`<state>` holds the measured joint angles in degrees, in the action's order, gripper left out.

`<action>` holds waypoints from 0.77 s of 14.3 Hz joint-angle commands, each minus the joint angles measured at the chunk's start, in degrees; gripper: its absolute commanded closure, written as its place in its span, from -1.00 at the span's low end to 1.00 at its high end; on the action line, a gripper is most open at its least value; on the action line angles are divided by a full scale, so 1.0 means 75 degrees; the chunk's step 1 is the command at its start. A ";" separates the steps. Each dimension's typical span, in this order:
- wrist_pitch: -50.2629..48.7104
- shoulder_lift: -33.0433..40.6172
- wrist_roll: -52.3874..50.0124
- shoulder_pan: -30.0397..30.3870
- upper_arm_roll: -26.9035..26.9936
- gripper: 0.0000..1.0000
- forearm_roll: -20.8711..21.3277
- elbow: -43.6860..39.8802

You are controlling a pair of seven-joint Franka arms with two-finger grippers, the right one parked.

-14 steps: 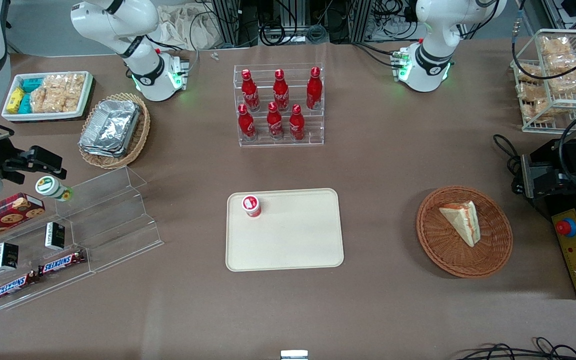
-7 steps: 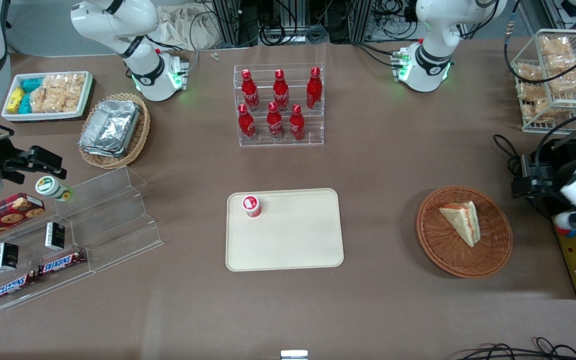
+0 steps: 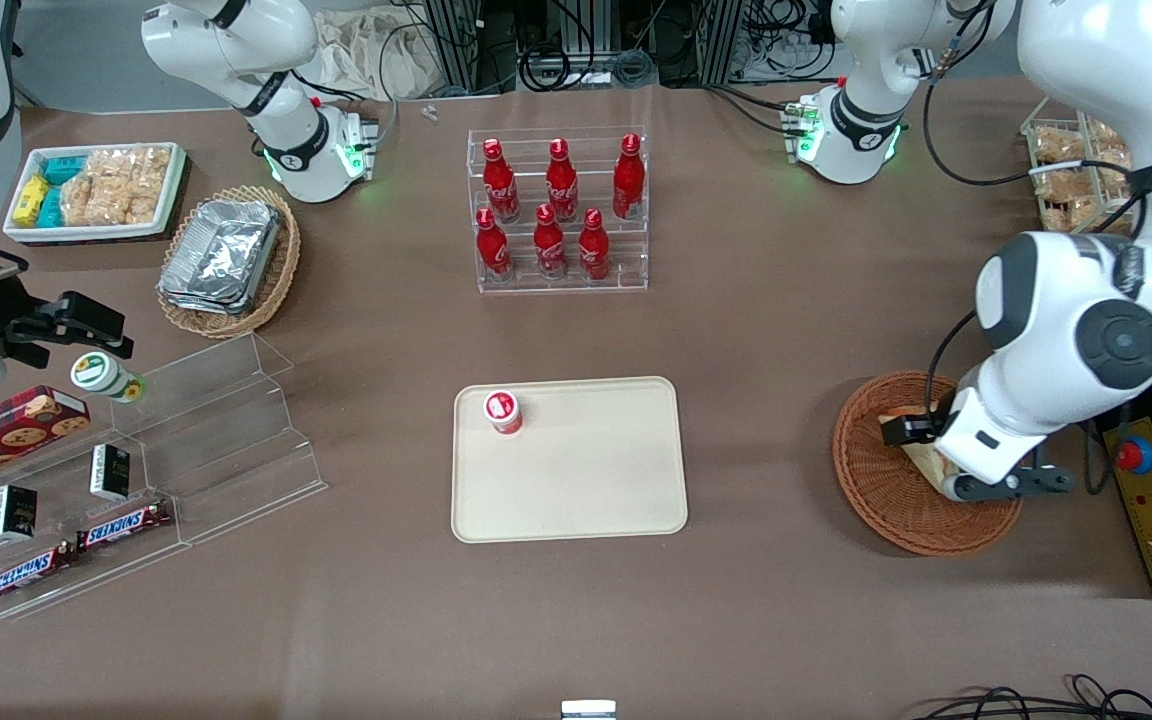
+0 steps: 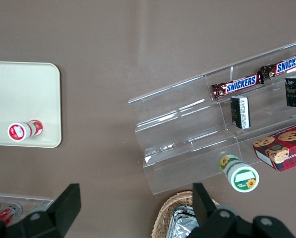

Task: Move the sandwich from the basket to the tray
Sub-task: 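Lower the open left gripper over the sandwich in the wicker basket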

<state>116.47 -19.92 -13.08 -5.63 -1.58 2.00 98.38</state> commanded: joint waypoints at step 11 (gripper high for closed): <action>0.2985 -0.0155 -0.1453 0.0868 0.0058 -0.99 0.0096 0.2257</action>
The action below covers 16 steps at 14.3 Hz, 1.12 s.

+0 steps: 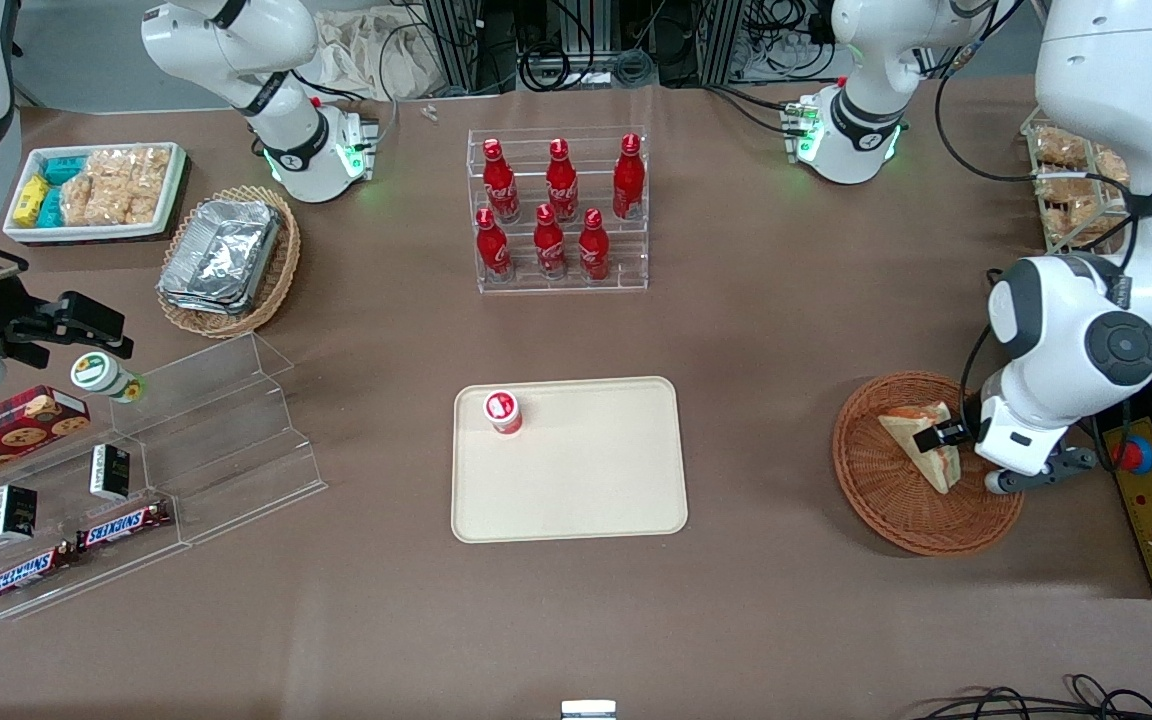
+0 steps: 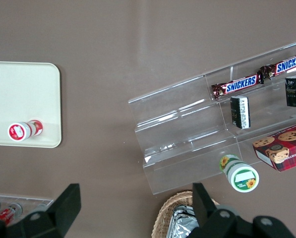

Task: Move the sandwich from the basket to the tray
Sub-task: 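Close the left gripper on the wrapped sandwich and lift it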

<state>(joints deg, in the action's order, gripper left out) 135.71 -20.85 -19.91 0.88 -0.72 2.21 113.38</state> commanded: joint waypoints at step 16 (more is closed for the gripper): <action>-0.0408 0.0507 -0.1490 -0.0187 -0.0232 1.00 0.0092 0.0003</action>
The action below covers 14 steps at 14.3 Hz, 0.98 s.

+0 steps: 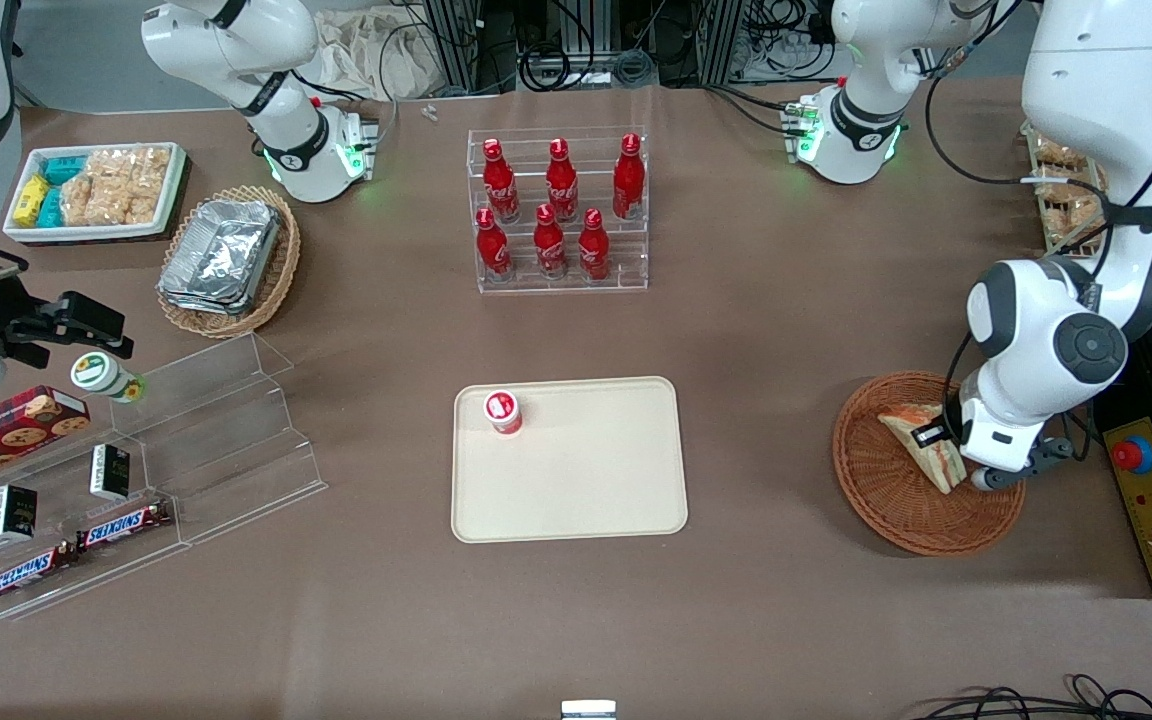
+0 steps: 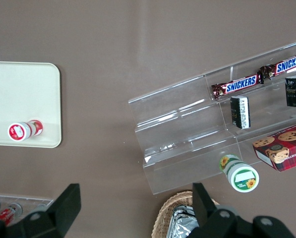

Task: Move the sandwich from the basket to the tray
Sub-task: 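Carry the sandwich with the left gripper over the white tray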

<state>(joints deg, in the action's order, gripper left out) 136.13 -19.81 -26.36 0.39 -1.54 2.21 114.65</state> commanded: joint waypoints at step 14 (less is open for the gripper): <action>-0.3057 -0.0662 -0.1045 -0.2744 -0.0791 1.00 0.0115 -0.3238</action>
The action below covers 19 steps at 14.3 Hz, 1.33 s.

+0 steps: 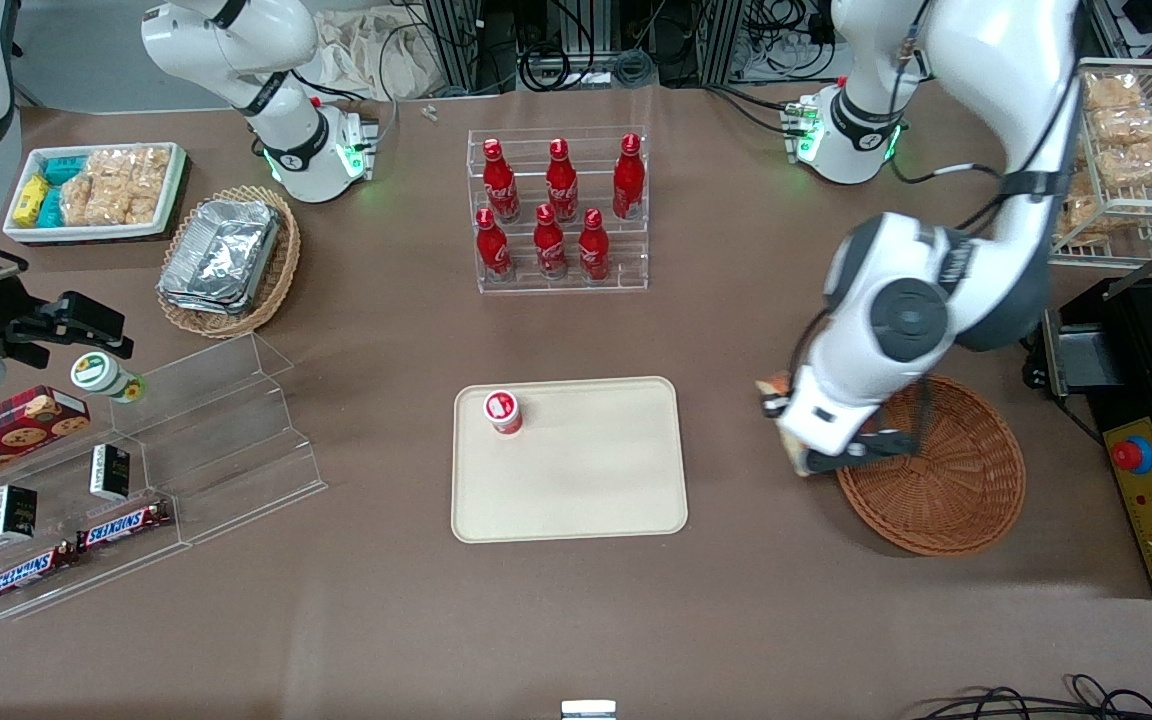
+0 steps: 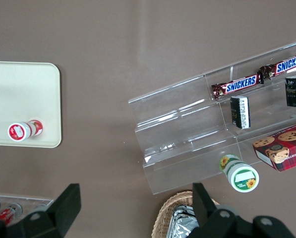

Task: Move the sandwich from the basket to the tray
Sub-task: 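Carry the sandwich with the left gripper over the white tray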

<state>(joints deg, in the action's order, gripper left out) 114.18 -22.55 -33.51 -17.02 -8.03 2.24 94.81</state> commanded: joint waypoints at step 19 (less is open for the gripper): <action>0.2411 -0.2112 0.0015 -0.0836 -0.0335 1.00 -0.0357 -0.1169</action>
<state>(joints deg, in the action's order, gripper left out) 129.58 -34.55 -33.66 -23.08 -10.39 0.33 89.18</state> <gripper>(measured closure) 0.850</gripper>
